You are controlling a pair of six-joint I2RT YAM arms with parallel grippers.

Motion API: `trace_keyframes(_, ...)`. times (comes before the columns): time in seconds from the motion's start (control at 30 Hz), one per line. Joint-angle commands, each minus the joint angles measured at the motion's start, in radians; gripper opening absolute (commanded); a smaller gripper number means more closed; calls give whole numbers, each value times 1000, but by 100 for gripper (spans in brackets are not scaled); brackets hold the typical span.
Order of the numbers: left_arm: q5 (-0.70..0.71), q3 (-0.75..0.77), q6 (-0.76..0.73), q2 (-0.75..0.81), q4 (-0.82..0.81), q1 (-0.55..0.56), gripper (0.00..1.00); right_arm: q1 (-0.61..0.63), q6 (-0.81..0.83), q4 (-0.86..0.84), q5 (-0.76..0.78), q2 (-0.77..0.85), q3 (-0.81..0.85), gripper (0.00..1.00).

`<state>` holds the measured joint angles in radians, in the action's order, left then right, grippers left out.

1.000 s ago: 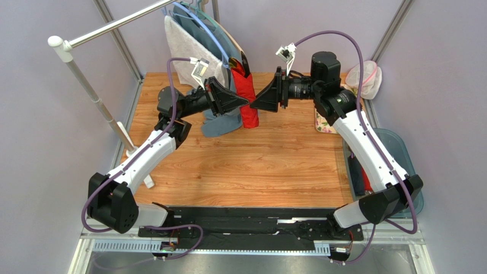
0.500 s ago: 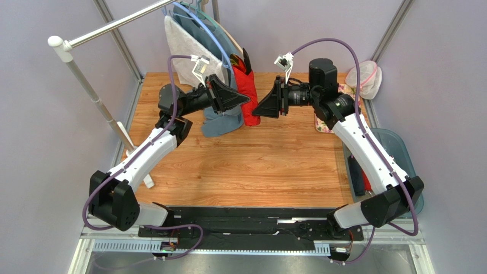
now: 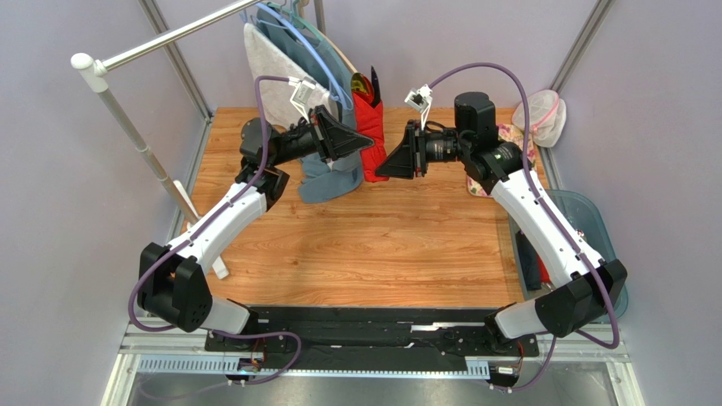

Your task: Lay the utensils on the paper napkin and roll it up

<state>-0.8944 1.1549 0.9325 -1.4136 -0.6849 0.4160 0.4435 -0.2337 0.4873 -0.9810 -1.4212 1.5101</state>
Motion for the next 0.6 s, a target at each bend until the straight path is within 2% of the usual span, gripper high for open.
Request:
trace_keyframes(0.0,9,59,-3,10,-100,-6,0,0,30,54,-5,4,44,53)
trace_keyframes(0.03,3,57,-4,10,-107,-6,0,-8,5,56,17,4,53,60)
trace_keyframes(0.1,-20,51,-4,8,-130,-3,0,-35,-71,19,9,-10,80,65)
trace_keyframes(0.23,-29,42,-3,1,-150,1,0,-49,-111,5,13,-51,214,64)
trace_keyframes(0.57,-31,34,3,4,-165,12,0,-52,-254,-133,15,-108,266,56)
